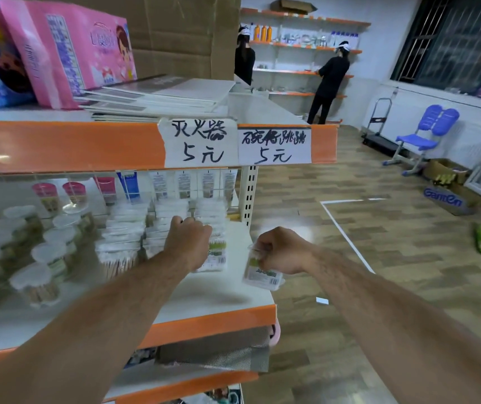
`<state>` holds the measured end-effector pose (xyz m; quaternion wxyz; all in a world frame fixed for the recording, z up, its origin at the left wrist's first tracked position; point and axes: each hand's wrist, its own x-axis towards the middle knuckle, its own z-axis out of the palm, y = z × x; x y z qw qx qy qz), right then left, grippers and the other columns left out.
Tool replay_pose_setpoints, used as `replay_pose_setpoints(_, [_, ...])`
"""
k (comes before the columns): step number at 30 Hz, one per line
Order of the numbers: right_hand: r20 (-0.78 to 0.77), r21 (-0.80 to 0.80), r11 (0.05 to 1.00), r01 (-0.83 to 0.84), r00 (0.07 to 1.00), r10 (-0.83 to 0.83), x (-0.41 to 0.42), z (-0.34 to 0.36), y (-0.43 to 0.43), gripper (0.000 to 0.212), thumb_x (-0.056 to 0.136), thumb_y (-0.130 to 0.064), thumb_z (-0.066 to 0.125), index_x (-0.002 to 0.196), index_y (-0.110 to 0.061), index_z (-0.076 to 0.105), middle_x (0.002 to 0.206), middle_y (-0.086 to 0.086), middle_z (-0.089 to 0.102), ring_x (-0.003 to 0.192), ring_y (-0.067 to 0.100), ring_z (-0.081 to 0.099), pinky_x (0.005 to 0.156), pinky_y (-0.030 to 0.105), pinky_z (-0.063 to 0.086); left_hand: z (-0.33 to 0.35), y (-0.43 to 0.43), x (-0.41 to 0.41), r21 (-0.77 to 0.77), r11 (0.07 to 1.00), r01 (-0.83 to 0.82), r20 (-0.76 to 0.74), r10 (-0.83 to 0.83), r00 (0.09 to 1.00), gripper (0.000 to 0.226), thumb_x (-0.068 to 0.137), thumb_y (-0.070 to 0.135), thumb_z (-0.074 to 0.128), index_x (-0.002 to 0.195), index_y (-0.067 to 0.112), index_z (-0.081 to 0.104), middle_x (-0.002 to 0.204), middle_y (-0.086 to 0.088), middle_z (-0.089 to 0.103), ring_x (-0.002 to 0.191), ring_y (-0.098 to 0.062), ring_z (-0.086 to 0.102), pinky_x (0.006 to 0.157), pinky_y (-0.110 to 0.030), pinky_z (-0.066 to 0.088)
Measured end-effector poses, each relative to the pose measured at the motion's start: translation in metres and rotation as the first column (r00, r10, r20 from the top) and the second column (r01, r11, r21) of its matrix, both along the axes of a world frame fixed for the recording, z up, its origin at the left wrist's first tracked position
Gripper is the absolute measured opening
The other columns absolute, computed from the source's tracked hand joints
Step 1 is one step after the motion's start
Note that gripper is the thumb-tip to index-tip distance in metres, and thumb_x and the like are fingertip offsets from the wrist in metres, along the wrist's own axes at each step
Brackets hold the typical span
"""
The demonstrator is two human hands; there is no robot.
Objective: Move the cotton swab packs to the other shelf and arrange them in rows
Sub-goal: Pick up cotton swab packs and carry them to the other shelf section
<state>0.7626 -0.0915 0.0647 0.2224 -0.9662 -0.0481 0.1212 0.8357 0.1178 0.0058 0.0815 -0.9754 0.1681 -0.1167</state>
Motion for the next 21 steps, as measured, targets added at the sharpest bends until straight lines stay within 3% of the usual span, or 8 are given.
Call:
replay_pose_setpoints(3, [-0.007, 0.026, 1.000, 0.011, 1.000, -0.011, -0.003, -0.002, 0.000, 0.009, 0.075, -0.005, 0.063, 0.077, -0.010, 0.056, 0.072, -0.005, 0.048, 0.063, 0.013, 0.040, 0.043, 0.018, 0.030, -0.003, 0.001, -0.001, -0.020, 1.000, -0.002, -0.008, 0.002, 1.000, 0.017, 0.088, 0.020, 0.057, 0.104, 0.024, 0.062, 0.098, 0.001, 0.062, 0.096, -0.021, 0.051, 0.088, -0.040, 0.032])
replay_pose_setpoints(6, [-0.007, 0.054, 0.998, 0.042, 0.999, -0.042, -0.004, -0.003, 0.002, 0.019, 0.077, -0.007, 0.062, 0.083, -0.023, 0.054, 0.072, -0.010, 0.047, 0.058, 0.009, 0.044, 0.040, 0.010, 0.031, 0.004, 0.009, -0.005, -0.144, 0.990, 0.004, -0.014, -0.006, 1.000, 0.036, 0.091, 0.033, 0.053, 0.127, 0.025, 0.055, 0.124, 0.002, 0.059, 0.115, -0.021, 0.048, 0.098, -0.042, 0.031])
replay_pose_setpoints(9, [-0.019, 0.184, 0.978, 0.101, 0.995, -0.099, -0.002, 0.000, 0.008, 0.057, 0.080, -0.006, 0.060, 0.122, -0.044, 0.056, 0.083, -0.017, 0.050, 0.058, 0.012, 0.058, 0.046, 0.021, 0.049, 0.026, 0.025, -0.010, -0.332, 0.943, 0.003, -0.004, -0.004, 1.000, 0.049, 0.091, 0.032, 0.053, 0.138, 0.025, 0.049, 0.136, 0.002, 0.056, 0.125, -0.020, 0.047, 0.106, -0.044, 0.027])
replay_pose_setpoints(11, [-0.004, 0.179, 0.980, 0.084, 0.996, -0.085, 0.001, 0.002, 0.017, 0.058, 0.083, -0.006, 0.057, 0.124, -0.047, 0.057, 0.098, -0.013, 0.056, 0.062, 0.014, 0.063, 0.049, 0.025, 0.054, 0.040, 0.041, -0.012, -0.407, 0.913, -0.022, -0.007, 0.021, 1.000, 0.048, 0.090, 0.032, 0.055, 0.138, 0.025, 0.051, 0.138, 0.001, 0.057, 0.126, -0.022, 0.048, 0.105, -0.043, 0.028])
replay_pose_setpoints(14, [0.068, 0.010, 1.000, 0.006, 0.998, -0.007, 0.007, 0.007, 0.037, 0.026, 0.084, -0.014, 0.056, 0.094, -0.034, 0.069, 0.108, -0.003, 0.067, 0.059, 0.017, 0.067, 0.051, 0.031, 0.058, 0.050, 0.062, -0.017, -0.395, 0.917, -0.058, -0.011, 0.058, 0.998, 0.044, 0.091, 0.034, 0.054, 0.134, 0.024, 0.054, 0.136, 0.001, 0.059, 0.123, -0.022, 0.052, 0.103, -0.043, 0.031])
replay_pose_setpoints(16, [0.070, -0.070, 0.997, -0.028, 0.997, 0.033, 0.013, 0.003, 0.048, 0.012, 0.084, -0.021, 0.059, 0.087, -0.022, 0.070, 0.111, 0.000, 0.071, 0.059, 0.017, 0.069, 0.056, 0.033, 0.060, 0.052, 0.072, -0.023, -0.367, 0.928, -0.063, -0.010, 0.063, 0.998, 0.041, 0.090, 0.034, 0.053, 0.130, 0.024, 0.058, 0.133, 0.002, 0.061, 0.120, -0.019, 0.053, 0.103, -0.041, 0.031])
replay_pose_setpoints(19, [-0.041, -0.051, 0.997, -0.063, 0.997, 0.061, 0.019, 0.005, 0.065, 0.039, 0.071, -0.040, 0.073, 0.085, -0.004, 0.073, 0.096, 0.007, 0.075, 0.058, 0.017, 0.066, 0.064, 0.034, 0.060, 0.052, 0.084, -0.030, -0.347, 0.936, -0.062, -0.013, 0.061, 0.998, 0.038, 0.089, 0.034, 0.052, 0.125, 0.024, 0.061, 0.129, 0.004, 0.062, 0.118, -0.017, 0.053, 0.102, -0.041, 0.030])
replay_pose_setpoints(21, [-0.157, -0.065, 0.992, -0.106, 0.983, 0.094, 0.023, 0.008, 0.073, 0.045, 0.066, -0.034, 0.081, 0.090, 0.003, 0.071, 0.076, 0.006, 0.071, 0.060, 0.017, 0.062, 0.060, 0.030, 0.055, 0.051, 0.092, -0.034, -0.349, 0.934, -0.079, -0.029, 0.073, 0.997, 0.039, 0.087, 0.034, 0.052, 0.124, 0.026, 0.061, 0.129, 0.004, 0.062, 0.119, -0.017, 0.053, 0.100, -0.040, 0.029])
